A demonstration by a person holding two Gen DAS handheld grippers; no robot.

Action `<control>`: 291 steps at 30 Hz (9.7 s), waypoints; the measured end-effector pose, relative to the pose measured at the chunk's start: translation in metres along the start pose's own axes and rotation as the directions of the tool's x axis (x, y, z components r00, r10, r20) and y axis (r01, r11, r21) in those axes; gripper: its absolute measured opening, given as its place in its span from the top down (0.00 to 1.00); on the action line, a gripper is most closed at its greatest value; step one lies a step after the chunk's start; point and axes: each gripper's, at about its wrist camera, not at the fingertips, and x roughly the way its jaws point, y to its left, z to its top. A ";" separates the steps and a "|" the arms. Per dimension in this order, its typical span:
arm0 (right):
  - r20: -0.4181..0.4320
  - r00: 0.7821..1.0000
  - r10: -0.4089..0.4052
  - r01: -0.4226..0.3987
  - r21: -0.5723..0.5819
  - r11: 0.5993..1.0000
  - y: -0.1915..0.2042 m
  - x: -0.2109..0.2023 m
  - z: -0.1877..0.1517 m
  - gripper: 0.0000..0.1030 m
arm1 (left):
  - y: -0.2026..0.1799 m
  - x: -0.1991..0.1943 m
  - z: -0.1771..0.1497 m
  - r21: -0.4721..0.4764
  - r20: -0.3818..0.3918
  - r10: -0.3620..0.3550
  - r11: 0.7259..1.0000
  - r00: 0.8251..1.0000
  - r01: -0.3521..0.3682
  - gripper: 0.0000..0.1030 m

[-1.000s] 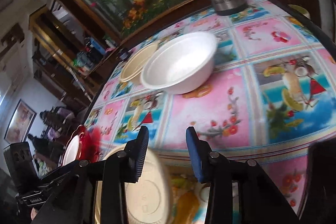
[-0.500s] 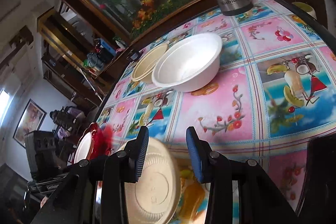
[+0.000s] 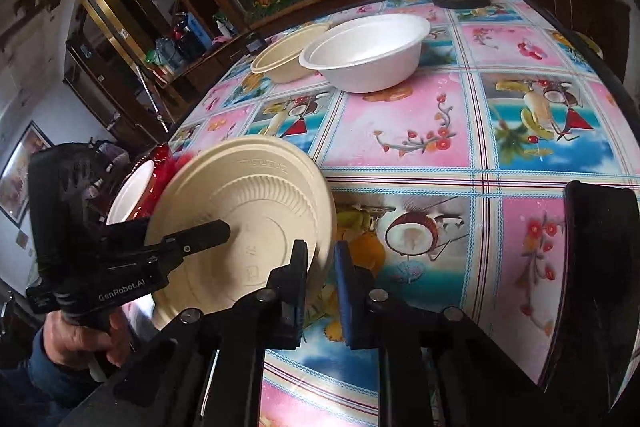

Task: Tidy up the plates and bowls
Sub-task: 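Carry the beige pulp bowl with the right gripper over the plate stack, then lower the beige bowl onto the white foam plate and open the right gripper, then move the right gripper to the white foam bowl and grasp its rim, then lift the white foam bowl with the right gripper, then carry the white foam bowl with the right gripper over the stacked dishes, then lower the white foam bowl onto the stack and open the right gripper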

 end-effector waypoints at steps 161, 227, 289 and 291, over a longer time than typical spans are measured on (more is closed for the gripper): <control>0.140 0.990 -0.011 -0.013 0.168 0.986 -0.027 0.027 0.079 0.63 | 0.066 0.033 0.070 -0.312 -0.015 -0.034 0.950 0.999 0.027 0.25; 0.050 0.955 0.293 -0.292 -0.025 0.956 0.095 0.050 0.074 0.86 | 0.096 -0.105 0.007 -0.263 0.202 0.173 0.958 0.964 -0.117 0.44; -0.100 0.967 0.236 -0.253 -0.225 0.941 0.251 0.112 0.083 0.85 | 0.222 -0.140 -0.058 -0.509 0.211 0.244 0.854 0.946 -0.107 0.44; -0.098 0.967 0.234 -0.251 -0.228 0.941 0.251 0.113 0.083 0.85 | 0.222 -0.140 -0.058 -0.509 0.209 0.243 0.854 0.947 -0.107 0.44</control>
